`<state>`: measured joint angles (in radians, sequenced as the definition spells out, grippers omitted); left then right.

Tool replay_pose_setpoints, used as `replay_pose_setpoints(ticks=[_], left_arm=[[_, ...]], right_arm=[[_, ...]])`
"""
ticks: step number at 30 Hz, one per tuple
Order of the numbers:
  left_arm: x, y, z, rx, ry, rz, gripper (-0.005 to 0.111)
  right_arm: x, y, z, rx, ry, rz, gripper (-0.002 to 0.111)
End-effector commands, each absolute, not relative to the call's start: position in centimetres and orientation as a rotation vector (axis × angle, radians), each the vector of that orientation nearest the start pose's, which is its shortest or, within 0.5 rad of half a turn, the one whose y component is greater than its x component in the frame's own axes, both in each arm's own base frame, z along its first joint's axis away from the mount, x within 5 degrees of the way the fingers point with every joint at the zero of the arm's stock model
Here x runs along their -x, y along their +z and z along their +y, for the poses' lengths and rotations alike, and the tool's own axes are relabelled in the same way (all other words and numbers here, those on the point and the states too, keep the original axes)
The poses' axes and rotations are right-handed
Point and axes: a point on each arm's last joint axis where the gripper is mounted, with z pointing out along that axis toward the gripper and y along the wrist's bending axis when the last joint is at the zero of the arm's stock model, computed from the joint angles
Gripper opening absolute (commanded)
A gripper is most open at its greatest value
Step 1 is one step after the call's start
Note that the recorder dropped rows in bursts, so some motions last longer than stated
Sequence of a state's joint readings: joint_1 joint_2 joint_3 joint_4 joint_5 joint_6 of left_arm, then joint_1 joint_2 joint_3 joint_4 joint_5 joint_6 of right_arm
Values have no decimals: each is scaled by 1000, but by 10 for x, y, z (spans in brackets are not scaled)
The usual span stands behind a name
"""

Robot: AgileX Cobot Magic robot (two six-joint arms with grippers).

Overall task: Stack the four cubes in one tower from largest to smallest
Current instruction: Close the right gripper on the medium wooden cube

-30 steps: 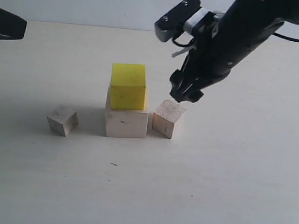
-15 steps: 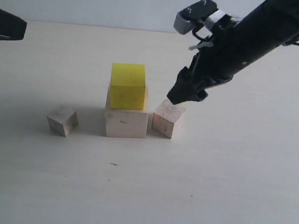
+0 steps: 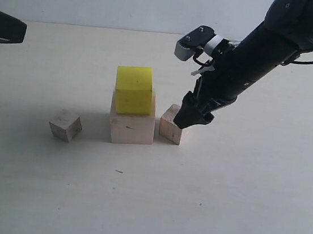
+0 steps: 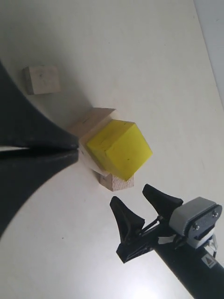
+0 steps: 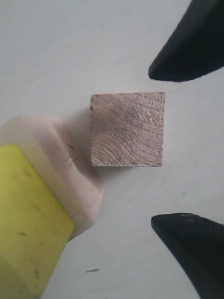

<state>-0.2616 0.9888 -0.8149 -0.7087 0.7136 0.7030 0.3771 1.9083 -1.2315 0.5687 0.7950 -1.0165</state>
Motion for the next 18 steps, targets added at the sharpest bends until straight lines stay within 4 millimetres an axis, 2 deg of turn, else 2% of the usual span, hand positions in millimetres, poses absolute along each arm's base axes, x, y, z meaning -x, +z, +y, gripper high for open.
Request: replay_pose_setpoints(ticks=[1,6,11,18], left_arm=[[-177,328,-88,-672,-560,2125,0],[-177,328,-88,-677,-552,2126,0],[-177,328,-88,-677,-552,2126,0],[-177,328,-88,-678,-550,2126,0]], right_arm=[[-337,170,171,1380,496,2406,73],[-341,171,171,1357,460,2382,73],[-341,172,173,1312,503,2389,73],[-341,173,173,1330,499,2367,73]])
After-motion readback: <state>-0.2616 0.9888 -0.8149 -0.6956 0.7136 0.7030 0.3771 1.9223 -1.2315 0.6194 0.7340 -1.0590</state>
